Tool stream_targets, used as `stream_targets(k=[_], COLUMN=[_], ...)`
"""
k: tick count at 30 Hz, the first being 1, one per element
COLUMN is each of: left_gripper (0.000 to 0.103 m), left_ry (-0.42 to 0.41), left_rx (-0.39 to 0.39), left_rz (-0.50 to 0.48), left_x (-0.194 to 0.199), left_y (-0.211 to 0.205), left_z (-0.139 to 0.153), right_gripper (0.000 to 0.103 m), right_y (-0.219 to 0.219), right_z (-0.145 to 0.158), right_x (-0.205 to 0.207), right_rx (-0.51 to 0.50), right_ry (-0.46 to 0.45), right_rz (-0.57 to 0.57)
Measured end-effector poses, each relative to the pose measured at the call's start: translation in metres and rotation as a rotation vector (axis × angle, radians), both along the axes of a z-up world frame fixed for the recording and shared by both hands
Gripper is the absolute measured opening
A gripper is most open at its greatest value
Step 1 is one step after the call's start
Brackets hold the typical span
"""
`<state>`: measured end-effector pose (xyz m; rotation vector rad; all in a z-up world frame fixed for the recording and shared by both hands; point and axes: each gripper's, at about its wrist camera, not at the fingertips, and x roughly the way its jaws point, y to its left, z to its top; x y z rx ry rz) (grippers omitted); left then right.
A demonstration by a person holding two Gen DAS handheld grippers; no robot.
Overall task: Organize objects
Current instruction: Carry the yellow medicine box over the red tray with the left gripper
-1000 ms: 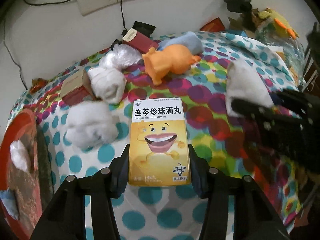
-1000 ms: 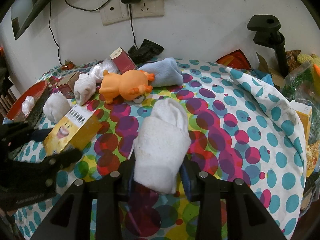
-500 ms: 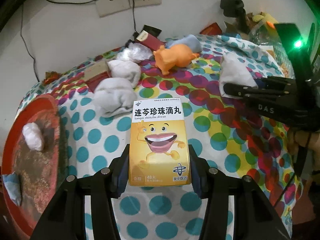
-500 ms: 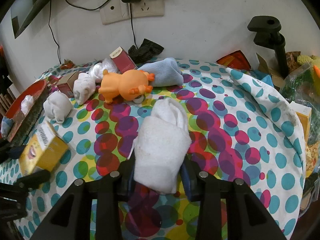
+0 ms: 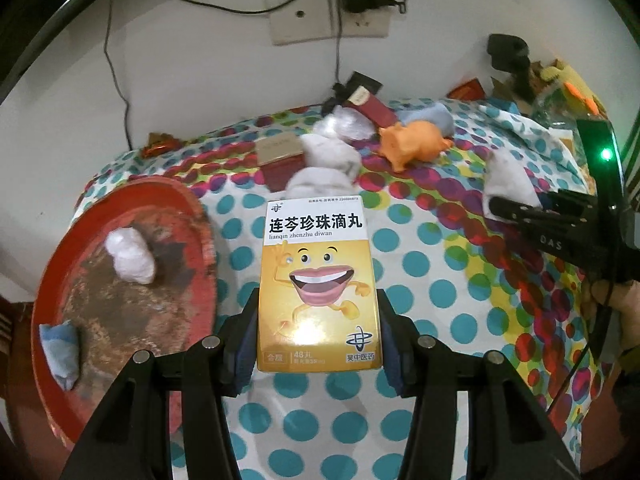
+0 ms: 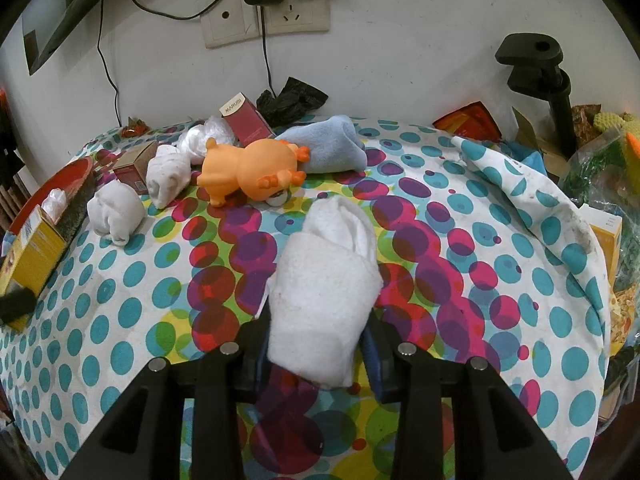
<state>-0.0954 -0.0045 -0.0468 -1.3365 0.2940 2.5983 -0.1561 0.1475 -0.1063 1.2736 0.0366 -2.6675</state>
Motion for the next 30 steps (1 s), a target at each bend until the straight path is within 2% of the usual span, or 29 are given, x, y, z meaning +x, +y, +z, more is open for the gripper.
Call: stream_targets(k=[17,30], left_gripper=[0.048,0.048], left_ry=[0.039,0.023], left_rx=[-0.007,-0.009], left_rz=[0.083,0.182], left_x=[-0.004,-0.009], left_y=[-0.039,-0.086], left_z=[0.021,0.02], right_gripper=[0.039,0.038], right_y=[-0.002,-0.005], right_z=[0.0,0.0], right_x=[0.0,0.001], right_rx=[-0.003,0.005], right_ry=[-0.001,0.0], right_rz=[-0.003,-0.004])
